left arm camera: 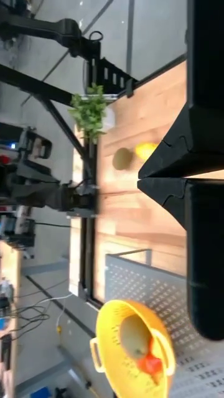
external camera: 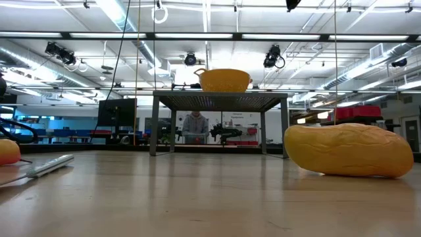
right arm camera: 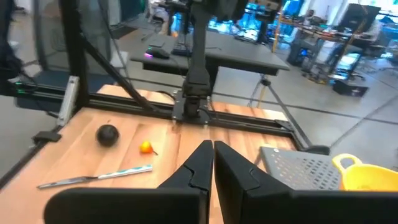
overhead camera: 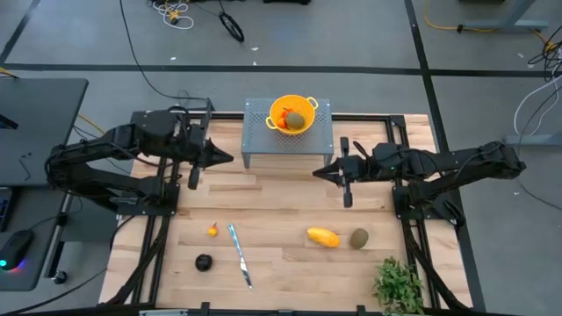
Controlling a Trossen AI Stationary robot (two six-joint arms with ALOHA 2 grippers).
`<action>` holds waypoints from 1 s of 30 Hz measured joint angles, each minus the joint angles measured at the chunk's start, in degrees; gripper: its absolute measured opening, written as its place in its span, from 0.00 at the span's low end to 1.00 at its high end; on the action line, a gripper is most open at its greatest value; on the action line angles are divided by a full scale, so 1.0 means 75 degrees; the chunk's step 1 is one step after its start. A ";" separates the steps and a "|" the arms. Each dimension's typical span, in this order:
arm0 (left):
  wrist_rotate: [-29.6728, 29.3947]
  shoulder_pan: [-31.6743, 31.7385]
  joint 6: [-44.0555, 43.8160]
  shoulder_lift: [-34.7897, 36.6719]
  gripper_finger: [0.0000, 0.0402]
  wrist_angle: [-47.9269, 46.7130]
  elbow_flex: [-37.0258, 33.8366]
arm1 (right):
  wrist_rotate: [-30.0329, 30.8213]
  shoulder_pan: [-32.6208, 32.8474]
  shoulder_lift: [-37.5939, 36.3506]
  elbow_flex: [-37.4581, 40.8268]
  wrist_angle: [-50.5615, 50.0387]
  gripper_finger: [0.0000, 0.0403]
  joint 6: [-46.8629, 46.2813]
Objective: Pick & Place Fruit
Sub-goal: Put the pear into the yellow colander bowl on the shelf
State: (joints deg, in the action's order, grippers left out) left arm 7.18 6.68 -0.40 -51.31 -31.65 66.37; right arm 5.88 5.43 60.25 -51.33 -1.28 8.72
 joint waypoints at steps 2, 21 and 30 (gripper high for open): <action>0.0010 0.0000 0.0003 0.0000 0.00 -0.0055 0.0000 | 0.0020 -0.0001 0.0000 0.0000 0.0000 0.05 0.0001; -0.0089 -0.1169 -0.0529 -0.0144 0.00 -0.0779 0.0005 | 0.0342 -0.0003 0.0003 0.0000 0.0006 0.05 -0.0070; -0.0842 -0.2299 -0.0972 -0.0187 0.00 -0.0882 0.0003 | 0.0413 -0.0006 0.0003 0.0000 -0.0035 0.06 -0.0071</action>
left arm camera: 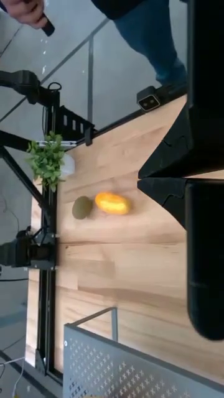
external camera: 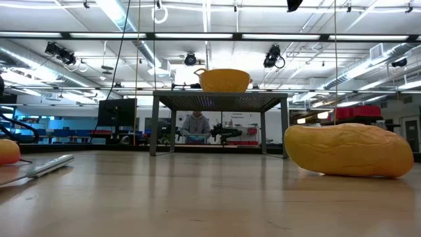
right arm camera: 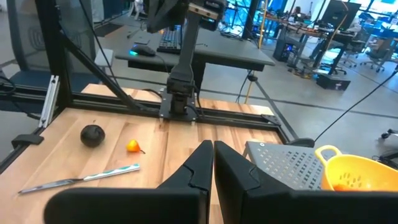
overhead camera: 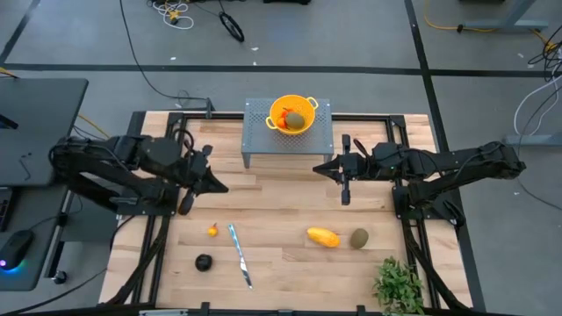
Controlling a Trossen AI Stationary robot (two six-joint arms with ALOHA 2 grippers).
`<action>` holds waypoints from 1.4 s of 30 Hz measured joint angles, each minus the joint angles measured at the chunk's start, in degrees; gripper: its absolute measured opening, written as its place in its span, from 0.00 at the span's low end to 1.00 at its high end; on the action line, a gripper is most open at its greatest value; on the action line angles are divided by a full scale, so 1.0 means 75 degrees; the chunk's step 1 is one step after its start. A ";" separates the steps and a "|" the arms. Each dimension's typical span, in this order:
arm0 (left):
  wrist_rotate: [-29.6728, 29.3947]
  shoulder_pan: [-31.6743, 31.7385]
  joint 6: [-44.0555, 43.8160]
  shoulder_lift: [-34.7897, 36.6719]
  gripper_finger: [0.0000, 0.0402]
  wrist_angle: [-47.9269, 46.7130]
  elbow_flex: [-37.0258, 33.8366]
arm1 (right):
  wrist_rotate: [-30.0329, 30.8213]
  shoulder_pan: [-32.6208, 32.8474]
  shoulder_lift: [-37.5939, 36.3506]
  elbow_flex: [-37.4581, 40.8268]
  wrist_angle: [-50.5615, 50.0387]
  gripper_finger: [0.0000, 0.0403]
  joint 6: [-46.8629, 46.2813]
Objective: Pick & Place Fruit
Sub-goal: Put the pear into the yellow colander bowl on the shelf
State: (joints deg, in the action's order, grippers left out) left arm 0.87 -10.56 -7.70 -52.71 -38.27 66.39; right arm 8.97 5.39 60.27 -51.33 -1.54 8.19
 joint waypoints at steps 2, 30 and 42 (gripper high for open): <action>-0.0147 -0.0166 -0.0025 -0.0006 0.00 -0.0011 0.0000 | 0.0000 0.0000 0.0000 0.0000 0.0000 0.06 0.0003; 0.0113 -0.1310 -0.1473 -0.0085 0.00 -0.0948 -0.1508 | -0.0009 0.0000 0.0003 0.0000 0.0000 0.06 0.0003; 0.0526 -0.1364 -0.1490 -0.0087 0.00 -0.0498 -0.2064 | -0.0006 0.0001 0.0003 0.0000 -0.0268 0.06 0.0003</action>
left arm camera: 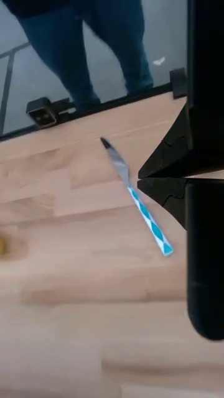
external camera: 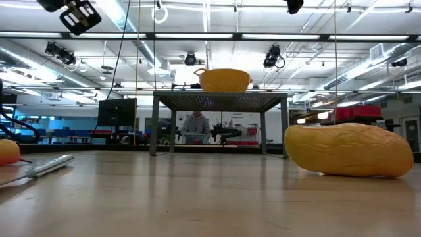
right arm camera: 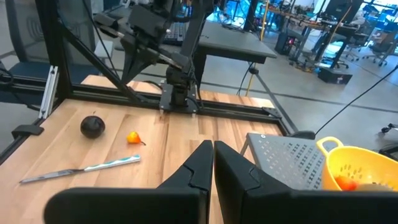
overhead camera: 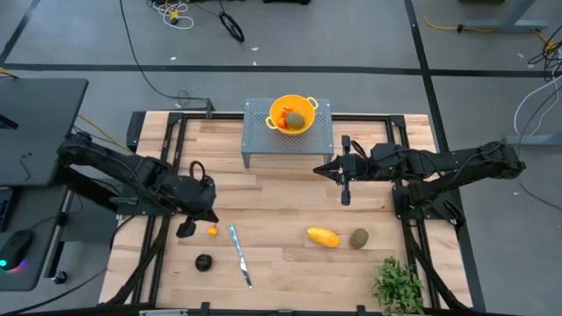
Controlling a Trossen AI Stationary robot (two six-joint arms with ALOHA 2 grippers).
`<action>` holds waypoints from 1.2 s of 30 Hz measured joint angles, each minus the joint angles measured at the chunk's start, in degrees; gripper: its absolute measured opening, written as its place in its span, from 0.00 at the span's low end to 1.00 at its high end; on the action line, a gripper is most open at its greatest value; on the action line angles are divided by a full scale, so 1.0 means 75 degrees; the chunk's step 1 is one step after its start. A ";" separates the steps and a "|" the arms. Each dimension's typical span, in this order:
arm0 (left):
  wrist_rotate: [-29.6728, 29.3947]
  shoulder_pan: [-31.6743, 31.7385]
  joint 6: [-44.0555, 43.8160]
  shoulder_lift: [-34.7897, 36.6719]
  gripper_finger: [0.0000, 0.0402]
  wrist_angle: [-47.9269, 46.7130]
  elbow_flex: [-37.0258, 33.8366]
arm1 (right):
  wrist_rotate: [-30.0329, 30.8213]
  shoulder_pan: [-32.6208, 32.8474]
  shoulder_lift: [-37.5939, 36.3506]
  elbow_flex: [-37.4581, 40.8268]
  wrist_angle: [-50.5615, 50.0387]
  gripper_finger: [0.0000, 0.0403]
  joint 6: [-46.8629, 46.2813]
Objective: Pick & Place Fruit
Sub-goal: Put the pear into the yellow colander bowl on the shelf
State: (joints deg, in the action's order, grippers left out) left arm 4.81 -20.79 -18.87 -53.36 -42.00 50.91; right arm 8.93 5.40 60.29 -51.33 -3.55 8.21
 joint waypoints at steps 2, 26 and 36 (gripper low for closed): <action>0.0242 -0.0080 0.0117 0.0000 0.00 -0.0022 -0.0147 | 0.0000 -0.0001 0.0000 0.0000 -0.0044 0.06 -0.0001; 0.0448 -0.0779 0.3047 -0.0074 0.02 -0.0274 -0.0705 | 0.0405 -0.0001 0.0000 0.0000 -0.0070 0.06 -0.0001; 0.0310 -0.0776 0.4605 -0.0913 0.16 -0.0277 -0.0705 | 0.0482 -0.0016 0.0000 0.0000 -0.0093 0.06 0.0002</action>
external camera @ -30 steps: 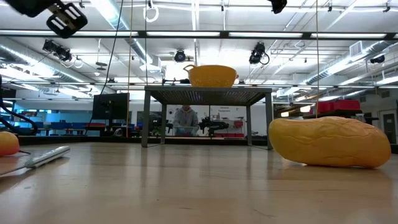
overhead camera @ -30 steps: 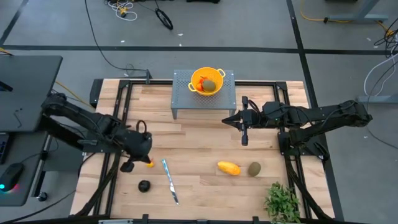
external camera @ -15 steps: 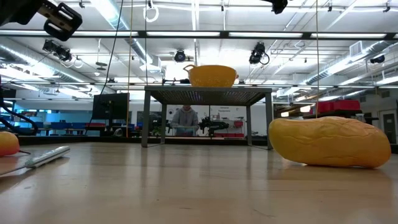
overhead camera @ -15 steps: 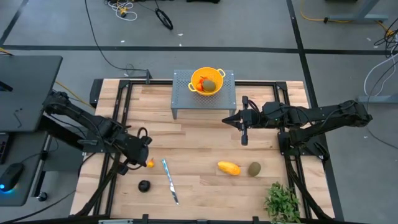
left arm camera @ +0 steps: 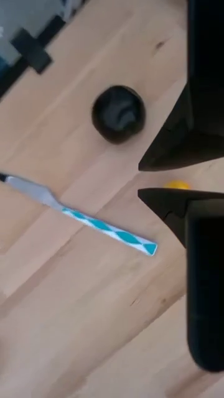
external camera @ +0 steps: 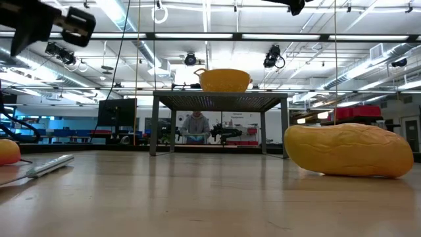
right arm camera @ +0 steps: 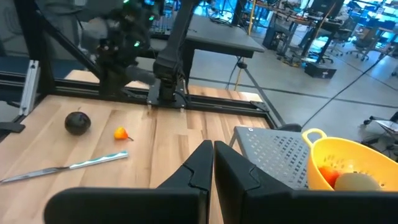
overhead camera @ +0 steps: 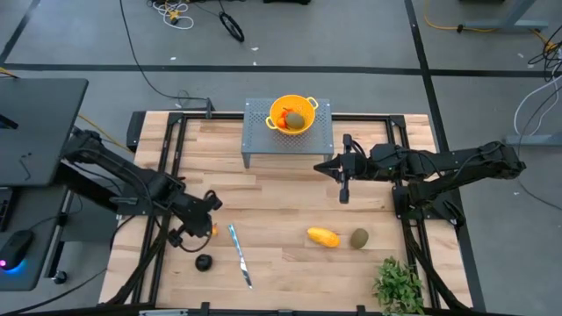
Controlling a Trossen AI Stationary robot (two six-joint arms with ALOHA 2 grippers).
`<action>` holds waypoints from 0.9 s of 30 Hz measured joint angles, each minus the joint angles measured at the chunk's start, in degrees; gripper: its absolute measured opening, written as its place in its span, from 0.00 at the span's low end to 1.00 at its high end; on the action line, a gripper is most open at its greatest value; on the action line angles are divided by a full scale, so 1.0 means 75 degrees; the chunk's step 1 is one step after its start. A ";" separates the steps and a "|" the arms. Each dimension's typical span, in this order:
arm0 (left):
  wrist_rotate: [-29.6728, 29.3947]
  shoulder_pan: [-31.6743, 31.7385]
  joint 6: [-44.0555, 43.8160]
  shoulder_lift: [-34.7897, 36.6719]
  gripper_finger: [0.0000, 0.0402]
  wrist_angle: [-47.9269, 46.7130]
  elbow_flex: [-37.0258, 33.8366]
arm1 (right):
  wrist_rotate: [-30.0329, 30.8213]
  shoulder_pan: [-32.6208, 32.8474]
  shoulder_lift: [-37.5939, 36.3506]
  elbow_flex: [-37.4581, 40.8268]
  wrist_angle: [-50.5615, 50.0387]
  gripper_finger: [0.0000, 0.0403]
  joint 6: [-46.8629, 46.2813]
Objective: Pick & Place Fruit
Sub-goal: Put the pear into the yellow colander bowl on the shelf
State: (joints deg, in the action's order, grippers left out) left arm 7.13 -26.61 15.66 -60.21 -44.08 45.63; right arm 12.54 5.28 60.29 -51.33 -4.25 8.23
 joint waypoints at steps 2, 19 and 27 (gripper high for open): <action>-0.0003 0.0000 0.0009 -0.0280 0.19 0.0006 0.0000 | 0.0179 0.0000 0.0000 0.0000 0.0008 0.06 -0.0002; -0.0003 0.0003 0.0719 -0.1116 0.45 -0.0021 0.0000 | 0.0308 0.0000 0.0000 0.0000 0.0020 0.06 -0.0001; -0.0511 0.0003 0.0757 -0.1116 0.66 -0.0035 0.0000 | 0.0311 0.0000 0.0000 0.0000 0.0017 0.06 -0.0001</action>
State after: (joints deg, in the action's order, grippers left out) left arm 3.30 -26.59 21.34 -68.58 -44.34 45.63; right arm 14.87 5.28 60.29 -51.33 -4.12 8.22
